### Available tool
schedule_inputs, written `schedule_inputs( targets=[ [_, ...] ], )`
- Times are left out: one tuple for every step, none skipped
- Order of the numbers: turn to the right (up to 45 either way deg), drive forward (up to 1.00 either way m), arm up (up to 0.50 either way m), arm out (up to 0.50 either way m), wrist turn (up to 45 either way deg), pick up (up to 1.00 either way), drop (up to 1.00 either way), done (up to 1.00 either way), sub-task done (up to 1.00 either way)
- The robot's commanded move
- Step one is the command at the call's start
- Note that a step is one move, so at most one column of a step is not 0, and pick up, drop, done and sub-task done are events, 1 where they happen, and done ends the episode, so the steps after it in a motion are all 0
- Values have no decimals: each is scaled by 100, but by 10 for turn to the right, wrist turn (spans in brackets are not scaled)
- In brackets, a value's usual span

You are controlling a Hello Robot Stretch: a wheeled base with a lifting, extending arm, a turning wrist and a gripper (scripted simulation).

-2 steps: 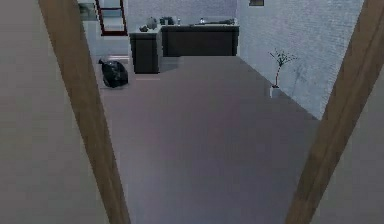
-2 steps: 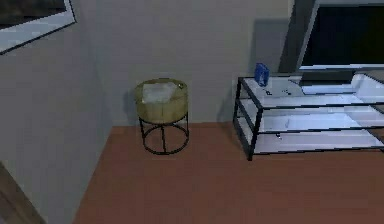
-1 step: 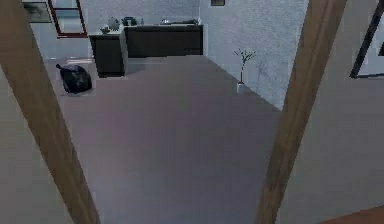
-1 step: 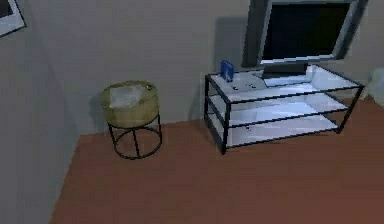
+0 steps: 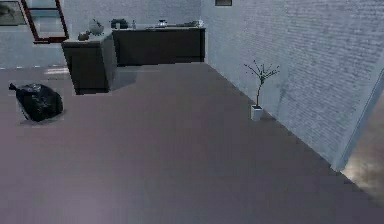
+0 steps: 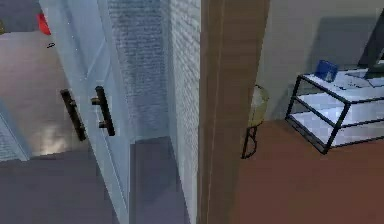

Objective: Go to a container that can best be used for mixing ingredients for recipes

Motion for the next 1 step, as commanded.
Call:
schedule_inputs(
  targets=[
    [240,0,0,0,0,0,0,0,0]
  ],
)
